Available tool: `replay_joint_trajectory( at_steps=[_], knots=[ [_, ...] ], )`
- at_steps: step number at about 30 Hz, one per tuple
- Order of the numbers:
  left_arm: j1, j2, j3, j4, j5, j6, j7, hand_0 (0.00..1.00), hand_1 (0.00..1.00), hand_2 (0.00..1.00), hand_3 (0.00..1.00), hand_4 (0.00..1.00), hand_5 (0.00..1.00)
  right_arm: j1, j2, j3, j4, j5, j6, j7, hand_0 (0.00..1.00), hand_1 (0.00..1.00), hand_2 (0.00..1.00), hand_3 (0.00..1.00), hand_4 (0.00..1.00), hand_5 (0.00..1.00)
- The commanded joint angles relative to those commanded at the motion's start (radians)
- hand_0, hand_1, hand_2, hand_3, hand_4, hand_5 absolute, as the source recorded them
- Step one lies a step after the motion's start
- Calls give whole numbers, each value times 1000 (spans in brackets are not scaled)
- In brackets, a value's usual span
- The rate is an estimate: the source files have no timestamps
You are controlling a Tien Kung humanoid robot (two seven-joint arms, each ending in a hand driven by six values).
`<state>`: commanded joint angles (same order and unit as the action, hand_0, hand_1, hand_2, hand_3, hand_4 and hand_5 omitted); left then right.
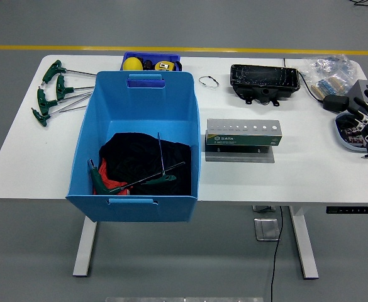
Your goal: Lift tool from toolbox,place it in box,lift tool from toolbox,place it in box
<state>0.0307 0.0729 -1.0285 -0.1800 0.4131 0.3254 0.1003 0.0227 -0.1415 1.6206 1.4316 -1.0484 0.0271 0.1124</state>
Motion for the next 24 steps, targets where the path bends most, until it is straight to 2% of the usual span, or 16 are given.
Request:
replay_joint_trajectory(
  at_steps=[24],
  knots=[
    [-21,6,30,0,-28,5,-5,630,623,699,794,859,789,12,1,0,-7,-22,5,-3,806,765,844,889,998,938]
  ],
)
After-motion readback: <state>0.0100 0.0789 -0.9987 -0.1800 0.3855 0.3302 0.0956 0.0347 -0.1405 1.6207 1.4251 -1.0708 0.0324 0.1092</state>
